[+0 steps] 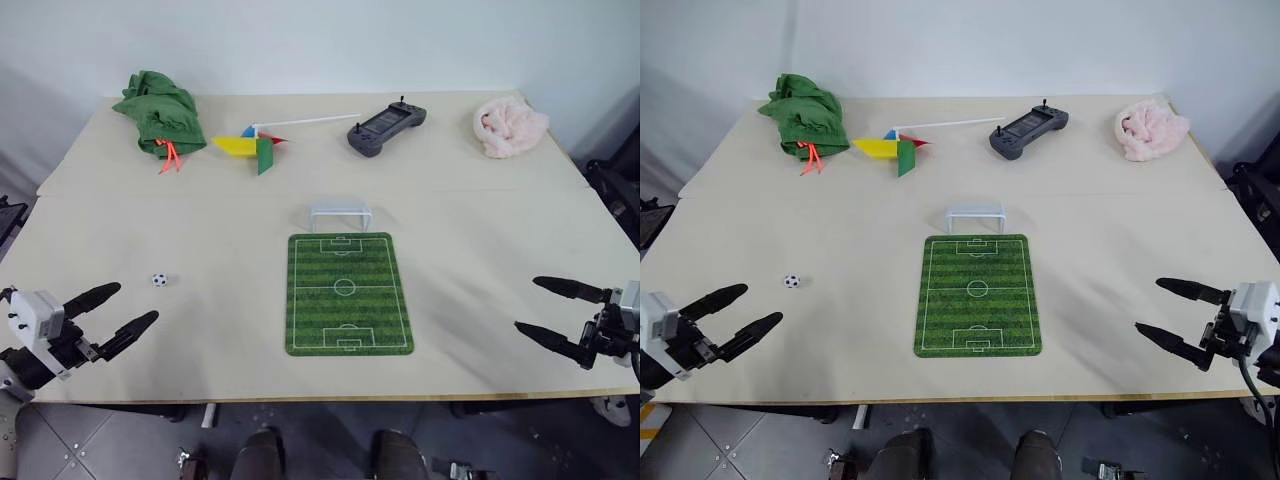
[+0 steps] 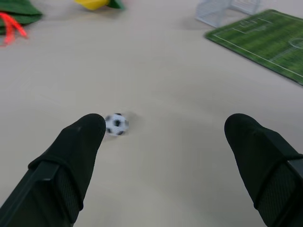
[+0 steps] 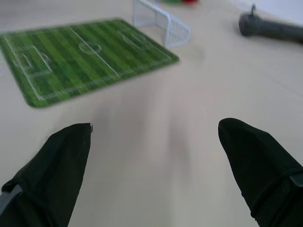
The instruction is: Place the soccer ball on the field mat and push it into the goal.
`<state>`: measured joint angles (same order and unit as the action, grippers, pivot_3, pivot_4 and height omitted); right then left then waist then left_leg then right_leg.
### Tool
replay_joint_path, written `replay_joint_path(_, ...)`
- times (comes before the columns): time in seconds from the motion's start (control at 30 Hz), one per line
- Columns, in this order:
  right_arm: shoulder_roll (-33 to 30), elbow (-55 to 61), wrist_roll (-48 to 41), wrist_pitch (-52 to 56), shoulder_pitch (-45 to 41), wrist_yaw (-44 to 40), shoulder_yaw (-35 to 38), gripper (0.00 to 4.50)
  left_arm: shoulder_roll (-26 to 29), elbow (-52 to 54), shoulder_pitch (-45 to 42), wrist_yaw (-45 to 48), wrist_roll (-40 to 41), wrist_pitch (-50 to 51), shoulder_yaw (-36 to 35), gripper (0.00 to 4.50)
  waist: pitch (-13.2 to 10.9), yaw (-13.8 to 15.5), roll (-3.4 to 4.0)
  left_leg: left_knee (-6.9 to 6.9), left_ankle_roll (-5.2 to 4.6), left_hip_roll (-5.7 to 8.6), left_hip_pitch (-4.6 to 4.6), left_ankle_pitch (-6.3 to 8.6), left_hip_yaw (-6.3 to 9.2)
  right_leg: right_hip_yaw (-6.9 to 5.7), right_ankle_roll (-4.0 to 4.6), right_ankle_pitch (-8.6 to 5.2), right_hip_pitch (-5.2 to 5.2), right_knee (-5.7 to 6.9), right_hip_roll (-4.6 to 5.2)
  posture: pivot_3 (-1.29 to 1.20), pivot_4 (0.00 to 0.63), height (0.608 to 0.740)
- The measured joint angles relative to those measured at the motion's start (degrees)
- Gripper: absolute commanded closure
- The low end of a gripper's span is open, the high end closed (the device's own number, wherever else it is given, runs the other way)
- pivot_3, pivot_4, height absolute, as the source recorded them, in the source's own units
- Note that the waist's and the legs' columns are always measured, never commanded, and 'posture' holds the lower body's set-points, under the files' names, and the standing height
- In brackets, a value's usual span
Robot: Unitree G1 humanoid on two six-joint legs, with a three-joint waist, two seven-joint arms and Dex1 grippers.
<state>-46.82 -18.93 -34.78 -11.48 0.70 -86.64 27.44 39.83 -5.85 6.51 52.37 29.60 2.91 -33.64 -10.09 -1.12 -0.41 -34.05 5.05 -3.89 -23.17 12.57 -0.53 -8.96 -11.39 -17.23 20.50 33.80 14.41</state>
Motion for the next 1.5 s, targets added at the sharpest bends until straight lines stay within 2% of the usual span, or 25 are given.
replay_joint_path(0.13,1.21,1.82,-2.54,-2.04,3.96,-1.39,0.18,0.00,-0.55,-3.57,-2.77,-3.03,-1.51,-0.55,0.67,0.01,0.00,0.45,0.00,-0.08,-0.03,0.00,0.00,0.02,-0.04,0.05,-0.03,0.05,-0.02,-0.06,0.00,0.00,0.150,0.740)
replay_joint_path(0.3,1.02,4.52,-7.75,-7.04,12.00,-1.85,-1.48,0.00,-2.83,-10.61,-7.92,-3.81,-4.73,-3.63,5.31,0.01,0.01,1.08,-0.01,-0.08,-0.02,0.00,0.03,0.02,-0.05,0.05,-0.03,0.05,-0.02,-0.11,-0.02,0.00,0.150,0.740)
replay_joint_path(0.67,0.95,7.44,-9.80,-5.83,13.70,-1.89,-1.70,0.00,-2.89,-32.64,-24.57,-2.47,-10.91,-10.97,12.77,0.01,0.05,1.18,-0.06,-0.18,-0.02,-0.01,0.06,0.02,-0.06,0.10,-0.01,0.12,-0.04,-0.05,-0.04,0.00,0.150,0.740)
replay_joint_path(0.83,0.77,7.54,-9.63,-4.91,14.34,-1.87,1.08,0.00,-1.31,-41.06,-29.59,-0.10,-12.21,-13.12,14.16,0.01,0.12,1.25,0.06,-0.14,-0.01,-0.01,0.11,0.01,-0.07,0.10,-0.03,0.13,-0.04,-0.03,-0.04,0.00,0.150,0.740)
replay_joint_path(0.93,0.77,7.63,-9.59,-4.67,15.32,-1.87,2.50,0.00,-0.52,-45.76,-32.32,2.03,-13.39,-14.82,15.05,0.55,0.19,1.26,0.18,-0.16,-0.02,-0.01,0.13,0.00,-0.08,0.13,-0.02,0.13,-0.05,-0.01,-0.03,0.00,0.150,0.740)
replay_joint_path(1.27,0.82,9.99,-9.60,-3.44,16.52,-1.75,3.23,0.00,-0.35,-52.35,-37.38,10.40,-13.75,-16.41,16.25,3.56,0.19,1.68,0.19,-0.16,-0.02,0.00,0.12,0.00,-0.08,0.13,-0.03,0.13,-0.06,-0.01,-0.03,0.00,0.150,0.740)
replay_joint_path(1.5,0.99,10.71,-11.04,-2.01,16.81,-1.76,4.42,0.00,-0.39,-51.65,-38.29,16.47,-13.33,-14.67,17.13,3.63,0.17,1.93,0.15,-0.14,-0.02,0.00,0.10,0.00,-0.10,0.13,-0.03,0.13,-0.04,0.02,-0.04,0.00,0.150,0.740)
